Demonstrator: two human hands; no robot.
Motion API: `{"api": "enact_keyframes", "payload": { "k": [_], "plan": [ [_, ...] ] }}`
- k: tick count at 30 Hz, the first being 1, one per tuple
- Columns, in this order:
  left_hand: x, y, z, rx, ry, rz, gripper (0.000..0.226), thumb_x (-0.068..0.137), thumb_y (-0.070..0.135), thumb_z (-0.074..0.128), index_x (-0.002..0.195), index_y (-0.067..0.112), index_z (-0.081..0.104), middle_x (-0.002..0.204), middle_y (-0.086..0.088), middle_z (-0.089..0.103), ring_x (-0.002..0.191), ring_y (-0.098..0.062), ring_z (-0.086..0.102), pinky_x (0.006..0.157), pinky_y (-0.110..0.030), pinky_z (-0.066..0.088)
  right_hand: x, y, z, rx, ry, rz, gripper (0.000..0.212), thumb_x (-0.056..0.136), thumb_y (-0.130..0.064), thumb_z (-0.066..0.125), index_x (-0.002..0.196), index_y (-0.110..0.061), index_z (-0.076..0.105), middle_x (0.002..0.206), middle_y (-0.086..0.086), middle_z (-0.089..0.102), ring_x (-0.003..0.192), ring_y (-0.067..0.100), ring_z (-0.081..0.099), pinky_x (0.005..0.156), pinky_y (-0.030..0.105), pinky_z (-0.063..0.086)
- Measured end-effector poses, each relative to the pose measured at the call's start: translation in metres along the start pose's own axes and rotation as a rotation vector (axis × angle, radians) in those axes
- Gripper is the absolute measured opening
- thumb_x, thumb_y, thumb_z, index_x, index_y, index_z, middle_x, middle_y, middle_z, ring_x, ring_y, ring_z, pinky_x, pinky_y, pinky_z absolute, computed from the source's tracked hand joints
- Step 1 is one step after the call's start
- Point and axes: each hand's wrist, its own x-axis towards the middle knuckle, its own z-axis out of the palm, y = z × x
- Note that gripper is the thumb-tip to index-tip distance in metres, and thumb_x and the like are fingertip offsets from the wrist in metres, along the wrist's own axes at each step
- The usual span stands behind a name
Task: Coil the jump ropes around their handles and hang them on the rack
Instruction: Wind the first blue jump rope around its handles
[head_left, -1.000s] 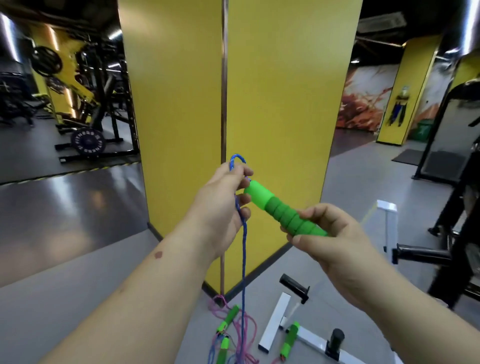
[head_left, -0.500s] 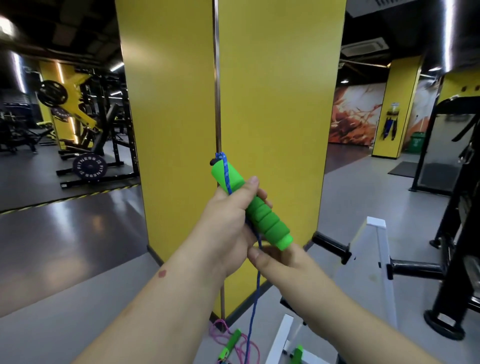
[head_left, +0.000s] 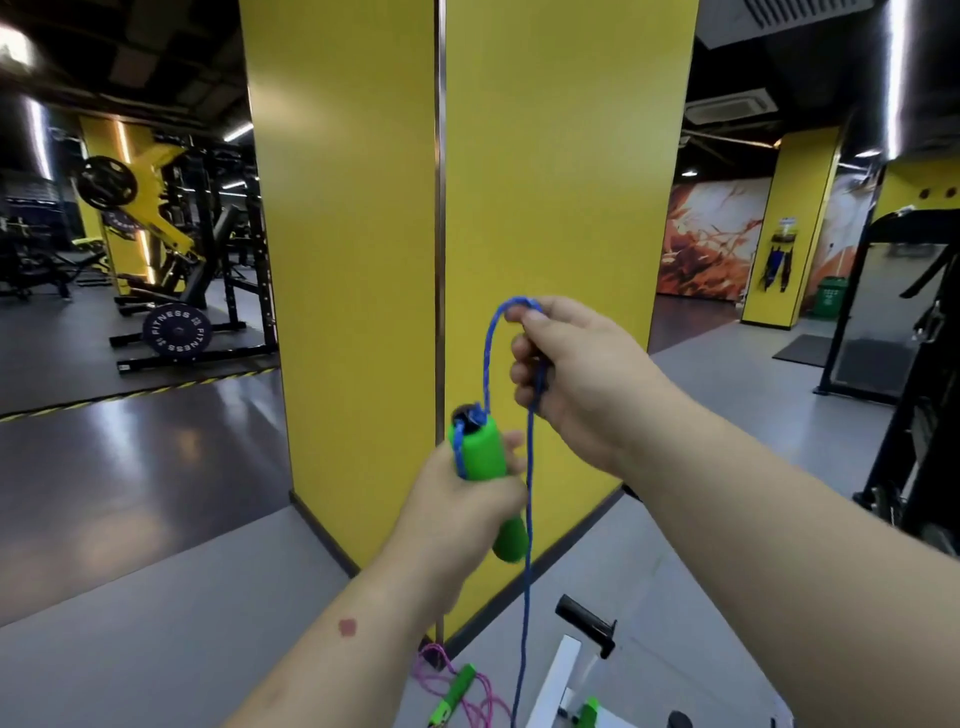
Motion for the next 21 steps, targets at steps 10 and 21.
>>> {"api": "enact_keyframes", "payload": {
  "k": [10,21],
  "plan": [
    [0.013,0.029,0.001,-0.323,-0.041,0.034,0.016,0.057,-0.001,0.054,0.067,0.012,0.05,0.074,-0.01,0.041,0.072,-0.028,0.038,0.07,-0.038,0.033,-0.008,0.028,-0.016,-0.008,-0.026,-0.011,0.046,0.069,-0.013,0.056,0.114,-0.018,0.065,0.104,0.003,0.068,0.098,0.018,0.063,0.091,0.039,0.049],
    [0.026,0.086,-0.031,-0.114,0.06,0.104,0.023,0.055,0.006,0.053,0.075,0.018,0.056,0.095,-0.007,0.064,0.088,-0.025,0.063,0.076,-0.04,0.046,-0.038,0.076,-0.029,0.087,-0.149,0.231,0.029,0.105,-0.026,0.038,0.085,-0.012,0.055,0.061,-0.001,0.034,0.052,0.014,0.031,0.053,0.028,0.028]
  ]
}}
